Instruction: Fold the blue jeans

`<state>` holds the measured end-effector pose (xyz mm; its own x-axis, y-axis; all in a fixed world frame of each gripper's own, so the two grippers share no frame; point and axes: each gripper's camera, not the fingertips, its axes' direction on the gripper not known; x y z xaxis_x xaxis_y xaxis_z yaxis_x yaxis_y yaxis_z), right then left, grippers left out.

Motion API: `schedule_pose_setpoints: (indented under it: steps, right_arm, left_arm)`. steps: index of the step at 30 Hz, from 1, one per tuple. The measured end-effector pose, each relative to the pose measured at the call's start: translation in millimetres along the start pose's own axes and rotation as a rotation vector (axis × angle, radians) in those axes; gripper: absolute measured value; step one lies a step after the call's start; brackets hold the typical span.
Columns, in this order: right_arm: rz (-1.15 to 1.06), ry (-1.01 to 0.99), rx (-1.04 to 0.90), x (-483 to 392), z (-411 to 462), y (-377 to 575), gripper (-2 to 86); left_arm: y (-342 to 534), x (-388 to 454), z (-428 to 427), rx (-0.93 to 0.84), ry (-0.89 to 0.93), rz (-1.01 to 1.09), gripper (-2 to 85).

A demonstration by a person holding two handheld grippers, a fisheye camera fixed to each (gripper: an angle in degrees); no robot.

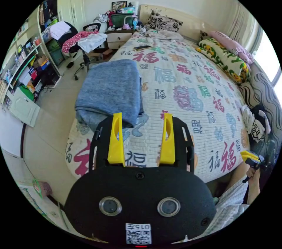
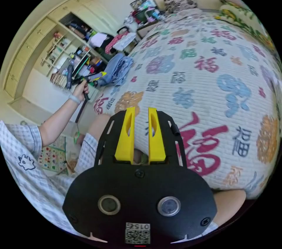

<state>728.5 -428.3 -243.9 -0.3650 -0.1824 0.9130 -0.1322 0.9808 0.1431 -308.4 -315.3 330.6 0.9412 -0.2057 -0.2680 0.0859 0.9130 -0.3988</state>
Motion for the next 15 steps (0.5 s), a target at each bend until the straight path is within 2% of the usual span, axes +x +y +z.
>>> schedule_pose_setpoints:
  steps: [4,6,8,11,15]
  right_arm:
    - [-0.088,-0.003,-0.109,-48,60,-34,7.3]
    - [-0.114,-0.034,-0.131,-69,85,-44,7.2]
    - [-0.118,-0.07,-0.151,-77,99,-46,7.1]
    - [-0.093,-0.1,-0.18,-78,114,-39,7.0]
    - [-0.044,-0.151,-0.199,-61,119,-18,6.6]
  left_arm:
    - [-1,1,25,-0.145,-0.13,0.123,16.5]
    - [9,16,24,-0.131,-0.294,0.216,14.7]
    - [17,20,17,-0.114,-0.319,0.256,13.4]
    - [32,4,-13,-0.026,-0.257,0.25,7.8]
    - [47,-52,-90,0.161,0.006,0.135,4.6]
